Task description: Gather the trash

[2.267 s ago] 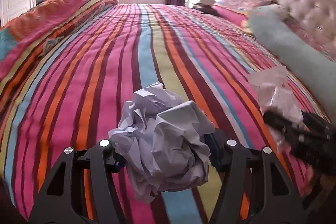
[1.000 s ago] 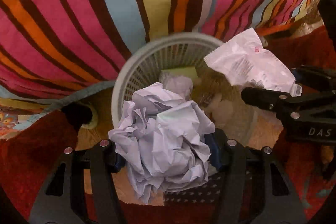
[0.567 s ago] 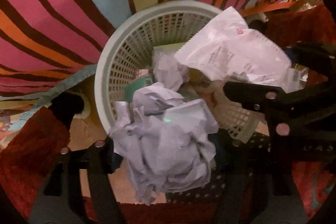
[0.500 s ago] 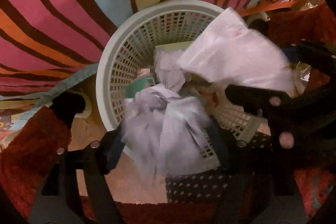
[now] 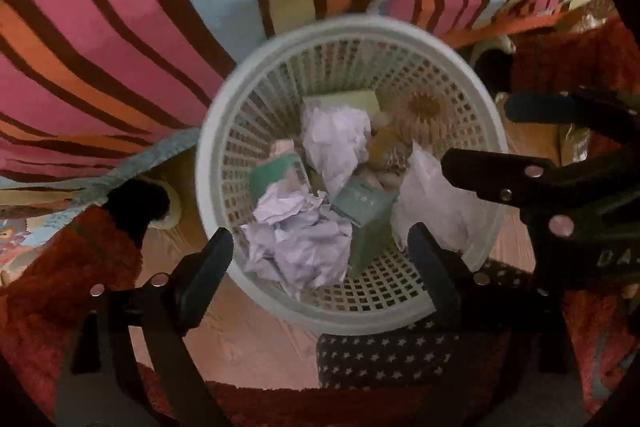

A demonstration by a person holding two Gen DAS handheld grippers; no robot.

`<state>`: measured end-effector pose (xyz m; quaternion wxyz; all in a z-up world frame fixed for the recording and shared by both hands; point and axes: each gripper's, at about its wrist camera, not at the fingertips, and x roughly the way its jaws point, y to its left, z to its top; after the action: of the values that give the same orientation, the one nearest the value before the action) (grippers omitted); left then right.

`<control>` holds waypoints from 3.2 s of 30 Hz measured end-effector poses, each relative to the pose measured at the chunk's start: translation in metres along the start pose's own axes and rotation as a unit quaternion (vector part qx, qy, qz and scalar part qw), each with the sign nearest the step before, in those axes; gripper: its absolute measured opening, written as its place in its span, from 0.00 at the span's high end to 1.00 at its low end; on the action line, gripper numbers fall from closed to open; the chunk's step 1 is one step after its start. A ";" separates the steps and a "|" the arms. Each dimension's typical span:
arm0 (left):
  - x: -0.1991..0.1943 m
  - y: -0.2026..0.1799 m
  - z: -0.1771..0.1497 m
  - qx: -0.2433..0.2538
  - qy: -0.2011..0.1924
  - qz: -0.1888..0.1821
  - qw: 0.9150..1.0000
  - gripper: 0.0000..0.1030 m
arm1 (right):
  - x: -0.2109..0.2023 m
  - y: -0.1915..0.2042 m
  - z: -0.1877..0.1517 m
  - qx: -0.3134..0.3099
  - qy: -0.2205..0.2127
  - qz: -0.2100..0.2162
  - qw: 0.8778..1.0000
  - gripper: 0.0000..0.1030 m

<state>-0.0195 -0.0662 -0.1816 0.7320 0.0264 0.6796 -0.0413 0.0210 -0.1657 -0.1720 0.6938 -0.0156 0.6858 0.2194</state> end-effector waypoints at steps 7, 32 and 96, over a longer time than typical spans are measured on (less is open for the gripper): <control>-0.067 0.021 0.007 -0.066 -0.094 0.007 0.993 0.16 | -0.061 0.010 0.002 0.003 -0.098 -0.018 0.995 0.18; -0.195 0.016 0.016 -0.120 -0.239 0.067 0.961 0.16 | -0.174 0.009 -0.006 0.060 -0.233 -0.090 0.967 0.18; -0.189 0.005 0.011 -0.111 -0.253 0.080 0.958 0.16 | -0.143 0.021 -0.008 0.039 -0.193 -0.103 0.975 0.18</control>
<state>-0.0219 -0.0576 0.0081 0.8793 -0.0120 0.4678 0.0882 0.0115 -0.1896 -0.0299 0.8320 -0.0164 0.5415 0.1192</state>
